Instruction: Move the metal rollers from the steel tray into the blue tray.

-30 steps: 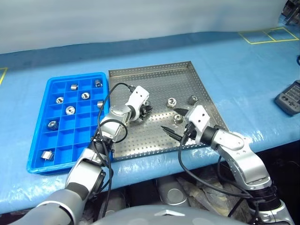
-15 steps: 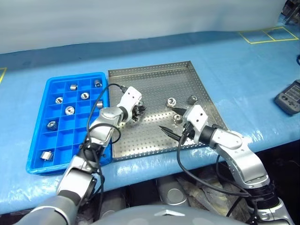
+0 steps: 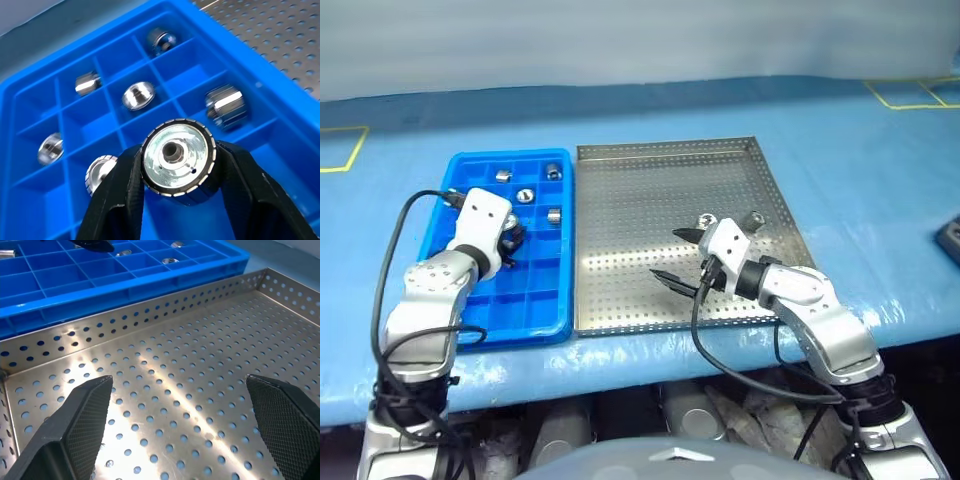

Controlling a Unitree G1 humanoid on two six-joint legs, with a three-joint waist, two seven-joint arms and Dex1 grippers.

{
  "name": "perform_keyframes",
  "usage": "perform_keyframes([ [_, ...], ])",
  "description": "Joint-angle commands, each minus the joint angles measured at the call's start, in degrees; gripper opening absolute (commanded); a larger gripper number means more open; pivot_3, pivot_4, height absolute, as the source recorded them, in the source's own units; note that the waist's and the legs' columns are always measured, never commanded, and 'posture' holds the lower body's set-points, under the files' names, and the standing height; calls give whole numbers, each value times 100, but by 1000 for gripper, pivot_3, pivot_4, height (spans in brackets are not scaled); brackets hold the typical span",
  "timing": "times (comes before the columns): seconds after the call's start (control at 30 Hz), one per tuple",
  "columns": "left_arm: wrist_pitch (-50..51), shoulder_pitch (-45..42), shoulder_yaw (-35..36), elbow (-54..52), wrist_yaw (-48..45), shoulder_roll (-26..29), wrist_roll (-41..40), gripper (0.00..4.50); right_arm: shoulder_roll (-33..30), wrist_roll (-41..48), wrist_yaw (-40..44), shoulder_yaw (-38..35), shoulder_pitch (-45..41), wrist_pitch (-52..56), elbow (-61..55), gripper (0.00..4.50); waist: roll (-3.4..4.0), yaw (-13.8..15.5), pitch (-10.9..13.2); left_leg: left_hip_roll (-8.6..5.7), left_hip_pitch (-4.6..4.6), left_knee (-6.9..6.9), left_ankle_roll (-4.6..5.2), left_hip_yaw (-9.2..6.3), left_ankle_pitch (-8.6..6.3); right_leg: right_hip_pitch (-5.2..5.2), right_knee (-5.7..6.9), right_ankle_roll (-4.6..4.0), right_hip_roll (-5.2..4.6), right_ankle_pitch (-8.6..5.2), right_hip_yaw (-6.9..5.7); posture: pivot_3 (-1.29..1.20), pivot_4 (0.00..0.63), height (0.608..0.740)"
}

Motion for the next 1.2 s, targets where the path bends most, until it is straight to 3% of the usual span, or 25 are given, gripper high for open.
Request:
perform_keyframes([
  [0.03, 217, 176, 212, -618, 152, -11, -24, 1854, 14, 1, 87, 29, -121, -146, -2, 4500, 0, 157, 0, 0, -1, 0, 0, -2, 0, 0, 0, -2, -1, 0, -1, -134, 150, 740],
  [0.27, 521, 751, 386, -1052, 245, -38, -68, 1854, -28, 16, 173, 38, -110, -133, -2, 4500, -1, 401, 0, -2, -4, -1, -2, 0, -1, -2, -1, -6, -5, -1, -3, -120, 150, 740],
  [0.53, 393, 636, 98, -765, 271, -79, -122, 1854, -28, 13, 188, 21, -153, -106, -18, 4500, -1, 491, 0, -1, 2, 1, -6, -1, 2, 7, 0, -7, -2, 0, -8, -128, 150, 740],
  [0.8, 369, 456, -36, -647, 280, -52, -235, 4487, -35, 15, 121, -25, -68, -112, -90, 4500, -1, 480, 0, 0, 2, 0, -6, -1, 2, 5, -1, -8, -1, -1, -8, -146, 150, 740],
  [0.93, 36, 321, -8, -747, 192, -109, -370, 4487, -33, 9, 11, -121, -24, -129, -120, 4500, -1, 480, 0, 0, 2, 1, -6, 0, 2, 6, -1, -8, -2, 0, -8, -157, 150, 740],
  [1.03, -643, 60, -93, -870, -23, -479, -802, 4487, -160, -105, -215, -413, -23, -109, -128, 4500, -1, 494, 0, -1, 0, 1, -6, 0, 2, 6, -2, -8, -5, 0, -8, -168, 150, 740],
  [1.1, -969, -56, -236, -918, -198, -744, -1107, 4487, -270, -172, -337, -591, -23, -77, -117, 4500, -1, 523, 0, -4, 0, 5, -6, 0, 2, 10, -5, -8, -10, 0, -9, -176, 150, 740],
  [1.2, -1548, -45, -889, -916, -754, -701, -1329, 4487, -527, -281, -518, -902, 90, 122, -202, 4500, 0, 490, -3, -7, 2, 5, -3, 4, 0, 15, -8, -8, -12, 1, -7, -190, 150, 740],
])
